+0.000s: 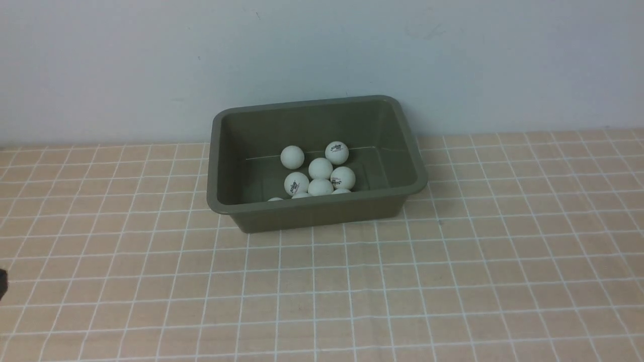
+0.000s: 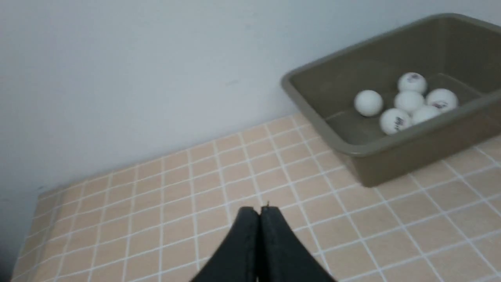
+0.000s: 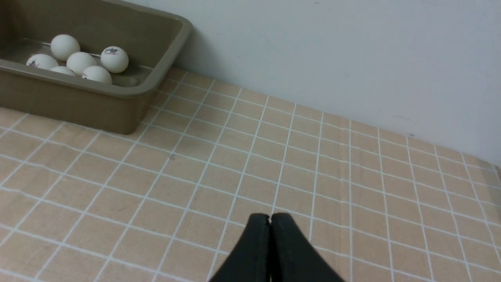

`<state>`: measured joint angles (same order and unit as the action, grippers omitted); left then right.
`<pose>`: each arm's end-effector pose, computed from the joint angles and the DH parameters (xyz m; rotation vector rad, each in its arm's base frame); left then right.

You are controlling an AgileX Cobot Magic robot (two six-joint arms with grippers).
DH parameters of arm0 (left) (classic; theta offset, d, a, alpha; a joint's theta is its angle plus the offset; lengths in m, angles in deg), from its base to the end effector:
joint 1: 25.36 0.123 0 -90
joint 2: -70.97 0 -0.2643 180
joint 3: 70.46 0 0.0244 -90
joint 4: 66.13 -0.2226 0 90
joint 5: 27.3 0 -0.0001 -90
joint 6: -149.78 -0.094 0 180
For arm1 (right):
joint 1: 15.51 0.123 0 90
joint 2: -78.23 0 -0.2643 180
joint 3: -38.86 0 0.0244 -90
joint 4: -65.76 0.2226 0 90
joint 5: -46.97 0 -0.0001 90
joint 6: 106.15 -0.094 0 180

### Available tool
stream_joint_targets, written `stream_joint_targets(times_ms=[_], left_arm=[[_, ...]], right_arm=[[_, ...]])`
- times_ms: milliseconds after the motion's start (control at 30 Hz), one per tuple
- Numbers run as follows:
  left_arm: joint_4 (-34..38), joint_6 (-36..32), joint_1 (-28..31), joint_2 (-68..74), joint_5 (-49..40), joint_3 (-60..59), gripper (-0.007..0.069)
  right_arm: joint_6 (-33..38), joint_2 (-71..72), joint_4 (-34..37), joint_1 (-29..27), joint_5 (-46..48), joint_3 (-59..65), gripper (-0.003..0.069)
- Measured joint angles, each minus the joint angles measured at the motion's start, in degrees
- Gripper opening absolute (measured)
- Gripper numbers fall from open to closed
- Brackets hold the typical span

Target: Put the table tennis balls into the box on the light coffee tablecloth.

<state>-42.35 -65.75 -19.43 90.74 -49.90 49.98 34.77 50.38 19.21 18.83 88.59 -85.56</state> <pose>0.0581 -0.0086 0.2611 0.2270 1.7328 0.1108 0.0746 -0.0040 0.2615 -0.2526 1.9328 -0.1004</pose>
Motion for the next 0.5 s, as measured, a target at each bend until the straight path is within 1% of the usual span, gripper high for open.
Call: stream_joint_targets(times_ms=[100,200,333,500], left_arm=[[0.77,0.41,1.55,-5.67,1.97,-4.58,-0.0069],[1.19,1.14,1.72,-10.31,2.41,-8.34,-0.0069],[1.41,1.96,1.72,-12.06,3.3,-14.04,-0.0069],[1.63,2.26,1.72,-12.06,3.64,-18.45,-0.0069]], right_arm=[[0.0,0.0,0.0,0.0,0.0,0.0,-0.0018],[0.0,0.0,0.0,0.0,0.0,0.0,-0.0018],[0.0,0.0,0.0,0.0,0.0,0.0,-0.0018],[0.0,0.0,0.0,0.0,-0.01,0.0,-0.0018]])
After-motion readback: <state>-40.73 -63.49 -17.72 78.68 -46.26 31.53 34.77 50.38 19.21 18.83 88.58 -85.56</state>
